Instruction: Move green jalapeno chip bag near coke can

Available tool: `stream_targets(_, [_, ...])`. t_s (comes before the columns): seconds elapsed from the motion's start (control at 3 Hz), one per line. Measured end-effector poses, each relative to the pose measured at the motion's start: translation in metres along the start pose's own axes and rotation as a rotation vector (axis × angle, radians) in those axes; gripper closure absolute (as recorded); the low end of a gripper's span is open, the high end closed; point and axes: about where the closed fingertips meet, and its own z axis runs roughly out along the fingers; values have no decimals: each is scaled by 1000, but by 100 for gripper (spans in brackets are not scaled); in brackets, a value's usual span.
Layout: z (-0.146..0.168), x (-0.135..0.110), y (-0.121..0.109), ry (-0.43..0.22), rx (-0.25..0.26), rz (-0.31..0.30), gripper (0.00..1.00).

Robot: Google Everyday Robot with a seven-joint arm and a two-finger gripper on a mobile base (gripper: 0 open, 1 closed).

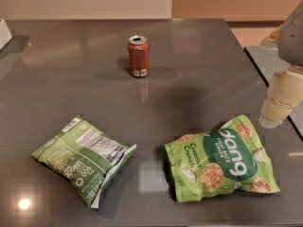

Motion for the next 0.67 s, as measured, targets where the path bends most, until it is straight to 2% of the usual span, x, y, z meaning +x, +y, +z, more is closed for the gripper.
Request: stream_targets(0.67, [1, -10, 0, -24, -1, -6, 0])
